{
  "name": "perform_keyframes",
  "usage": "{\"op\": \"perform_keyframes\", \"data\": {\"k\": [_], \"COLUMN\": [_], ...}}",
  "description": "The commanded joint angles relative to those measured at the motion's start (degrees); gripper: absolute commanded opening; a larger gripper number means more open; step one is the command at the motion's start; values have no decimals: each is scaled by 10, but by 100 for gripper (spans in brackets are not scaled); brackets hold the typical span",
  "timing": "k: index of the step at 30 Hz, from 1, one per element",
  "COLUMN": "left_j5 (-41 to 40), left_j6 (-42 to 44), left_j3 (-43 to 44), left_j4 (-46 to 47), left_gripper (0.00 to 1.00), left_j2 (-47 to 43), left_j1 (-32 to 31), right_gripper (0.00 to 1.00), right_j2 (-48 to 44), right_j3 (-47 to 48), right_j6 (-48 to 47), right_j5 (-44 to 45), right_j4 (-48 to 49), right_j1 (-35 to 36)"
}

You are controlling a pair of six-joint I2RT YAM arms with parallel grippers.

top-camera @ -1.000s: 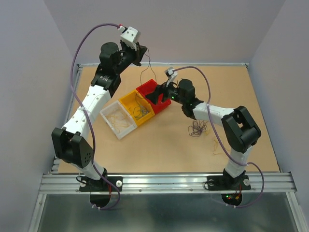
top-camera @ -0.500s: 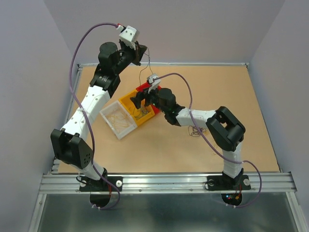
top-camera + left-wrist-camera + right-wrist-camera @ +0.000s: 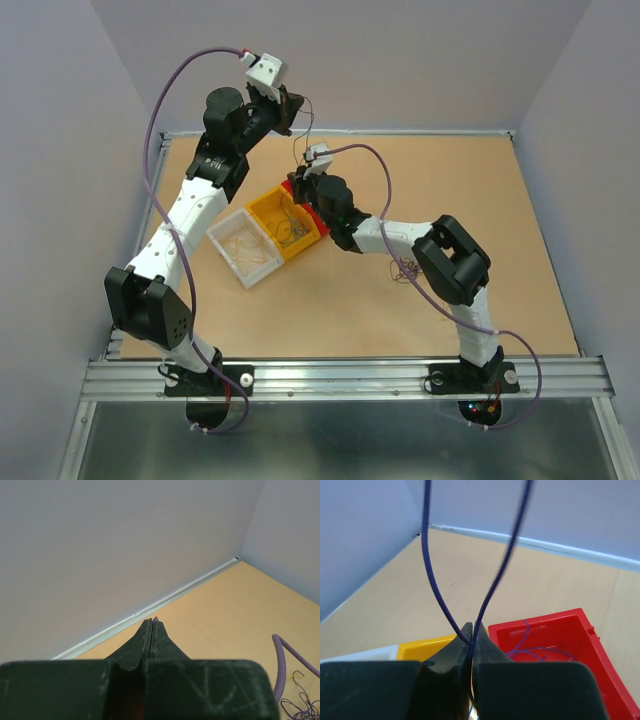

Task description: Untangle the cables

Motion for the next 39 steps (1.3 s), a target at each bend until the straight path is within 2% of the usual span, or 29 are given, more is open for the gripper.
{"op": "perform_keyframes", "data": {"k": [1, 4, 5, 8, 13, 19, 22, 25, 29, 32, 39], "left_j5": [11, 10, 15, 21, 10, -36, -48, -57, -93, -105, -115], "left_j6": [-11, -13, -17, -22, -22, -22, -8, 0, 3, 2, 1], "left_j3": [-12, -26, -32, -65, -138, -192, -201, -198, -197, -204, -235], "left_j4": [28, 37, 48, 73, 140, 181, 182, 173, 165, 173, 204], "left_gripper": [0, 0, 0, 0, 0, 0, 0, 0, 0, 0, 0], "left_j2": [-20, -15, -11, -4, 11, 30, 43, 58, 66, 65, 37], "left_j1": [7, 22, 30, 37, 37, 39, 38, 38, 38, 38, 38], "right_gripper": [1, 1, 1, 1, 1, 1, 1, 1, 1, 1, 0], "right_j2": [-13, -56, -80, -102, -106, -94, -83, -58, -52, -67, -143], "right_j3": [26, -24, -54, -84, -106, -142, -137, -97, -77, -71, -94], "right_j6": [-21, 14, 28, 42, 11, -6, 5, 17, 22, 18, -4], "right_j5": [13, -48, -105, -185, -178, -187, -217, -237, -295, -320, -307], "right_j4": [25, 10, 6, -21, -97, -107, -117, -170, -172, -176, -183], "right_j1": [-3, -34, -62, -103, -111, -112, -112, -112, -111, -108, -102]}}
